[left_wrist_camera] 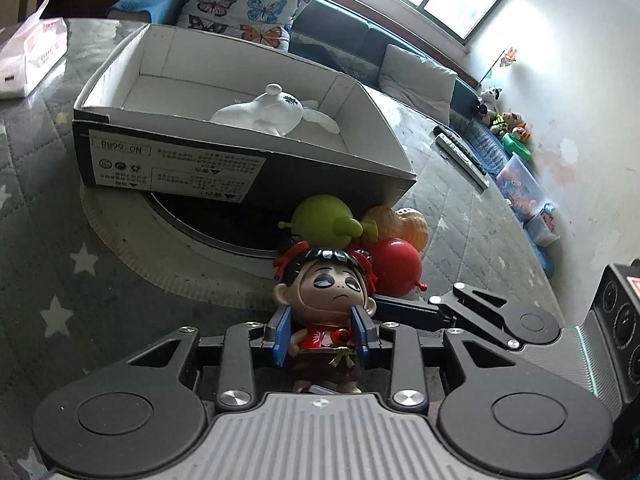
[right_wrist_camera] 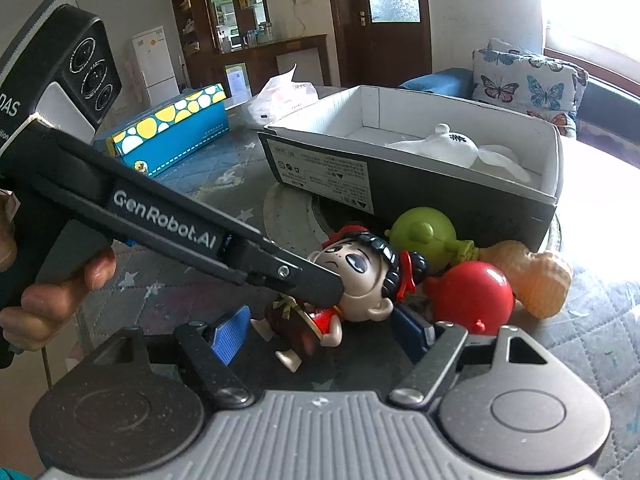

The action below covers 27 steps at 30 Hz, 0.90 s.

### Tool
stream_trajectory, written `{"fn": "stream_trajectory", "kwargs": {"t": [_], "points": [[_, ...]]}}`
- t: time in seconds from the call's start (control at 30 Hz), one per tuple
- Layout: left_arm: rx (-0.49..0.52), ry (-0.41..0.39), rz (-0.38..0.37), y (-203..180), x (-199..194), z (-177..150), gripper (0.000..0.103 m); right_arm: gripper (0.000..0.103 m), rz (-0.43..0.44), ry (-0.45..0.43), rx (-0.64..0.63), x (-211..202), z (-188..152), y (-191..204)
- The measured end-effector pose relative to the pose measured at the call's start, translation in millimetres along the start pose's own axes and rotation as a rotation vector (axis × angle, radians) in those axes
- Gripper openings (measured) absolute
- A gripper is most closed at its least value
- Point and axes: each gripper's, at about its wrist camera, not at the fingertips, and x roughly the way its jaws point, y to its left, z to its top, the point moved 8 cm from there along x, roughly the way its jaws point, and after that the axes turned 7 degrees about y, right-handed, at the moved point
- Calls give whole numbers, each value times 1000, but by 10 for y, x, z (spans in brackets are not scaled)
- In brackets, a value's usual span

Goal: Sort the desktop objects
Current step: 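Lift the figurine with the left gripper and carry it toward the shoebox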

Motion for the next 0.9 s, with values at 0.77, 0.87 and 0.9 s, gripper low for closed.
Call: {"fn": "stream_trajectory", "kwargs": {"t": [0.77, 0.87, 0.9], "points": [[-83, 5, 5, 23, 12, -48, 39, 72, 19, 2, -23, 213, 382, -883], [-84, 3, 4, 21, -9, -66, 39, 72, 15, -5, -34, 210, 423, -957], [-83, 2, 4, 15, -22, -72, 39, 72, 15, -6, -40, 204, 438, -982]]}}
